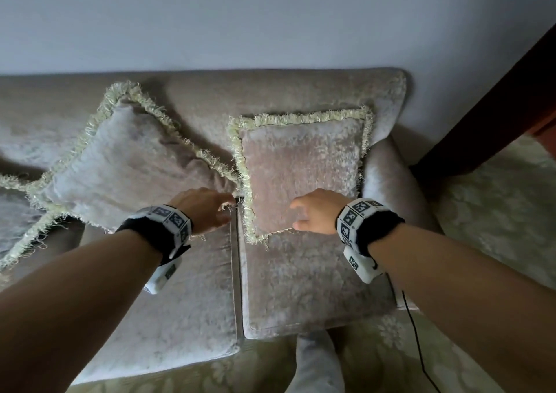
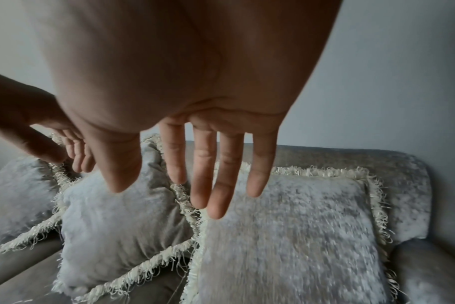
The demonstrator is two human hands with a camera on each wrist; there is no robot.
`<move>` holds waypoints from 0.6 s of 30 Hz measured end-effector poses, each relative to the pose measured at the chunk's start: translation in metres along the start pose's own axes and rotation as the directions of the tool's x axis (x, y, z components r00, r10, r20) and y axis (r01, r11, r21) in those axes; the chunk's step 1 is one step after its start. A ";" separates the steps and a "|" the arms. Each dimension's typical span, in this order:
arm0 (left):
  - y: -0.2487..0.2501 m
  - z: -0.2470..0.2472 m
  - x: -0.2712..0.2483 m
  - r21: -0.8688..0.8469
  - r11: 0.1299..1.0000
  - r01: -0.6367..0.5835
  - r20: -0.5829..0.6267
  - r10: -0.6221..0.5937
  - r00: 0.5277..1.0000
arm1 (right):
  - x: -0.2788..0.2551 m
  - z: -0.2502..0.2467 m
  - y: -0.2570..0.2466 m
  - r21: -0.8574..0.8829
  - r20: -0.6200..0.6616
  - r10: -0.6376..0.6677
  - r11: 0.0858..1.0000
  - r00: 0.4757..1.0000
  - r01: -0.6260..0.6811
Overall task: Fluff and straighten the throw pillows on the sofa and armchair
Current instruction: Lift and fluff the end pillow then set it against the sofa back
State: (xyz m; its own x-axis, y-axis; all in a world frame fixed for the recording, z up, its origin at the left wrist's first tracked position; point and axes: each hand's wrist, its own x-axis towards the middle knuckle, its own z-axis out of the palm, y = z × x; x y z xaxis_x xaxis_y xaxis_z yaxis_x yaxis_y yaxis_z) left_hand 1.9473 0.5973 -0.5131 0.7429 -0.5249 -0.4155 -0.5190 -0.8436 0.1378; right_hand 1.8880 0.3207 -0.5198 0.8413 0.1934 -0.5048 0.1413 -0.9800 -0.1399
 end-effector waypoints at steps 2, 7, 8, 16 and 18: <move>0.016 0.006 0.035 -0.024 0.999 0.040 0.017 -0.040 0.999 | 0.023 0.001 0.037 0.023 0.016 -0.014 1.000 1.000 0.014; 0.054 0.038 0.122 -0.115 0.988 0.103 -0.009 -0.105 0.994 | 0.068 0.019 0.136 0.091 0.002 -0.004 0.996 1.000 0.004; 0.060 0.047 0.135 -0.154 0.982 0.111 -0.030 -0.117 0.993 | 0.076 0.025 0.155 0.105 0.002 0.005 0.994 1.000 -0.005; 0.055 0.118 0.228 -0.505 0.815 0.284 -0.214 -0.437 0.874 | 0.143 0.073 0.274 0.441 -0.367 0.255 0.894 0.895 -0.074; 0.042 0.139 0.256 -0.564 0.770 0.297 -0.239 -0.497 0.834 | 0.170 0.088 0.294 0.482 -0.466 0.314 0.874 0.827 -0.060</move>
State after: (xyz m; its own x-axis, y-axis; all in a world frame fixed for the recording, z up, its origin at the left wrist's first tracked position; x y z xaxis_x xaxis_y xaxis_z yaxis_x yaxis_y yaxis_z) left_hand 2.0567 0.4432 -0.7389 0.9787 -0.0454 -0.2000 0.0599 -0.8696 0.4901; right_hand 2.0271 0.0692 -0.7220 0.9834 -0.1698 -0.0640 -0.1788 -0.8460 -0.5023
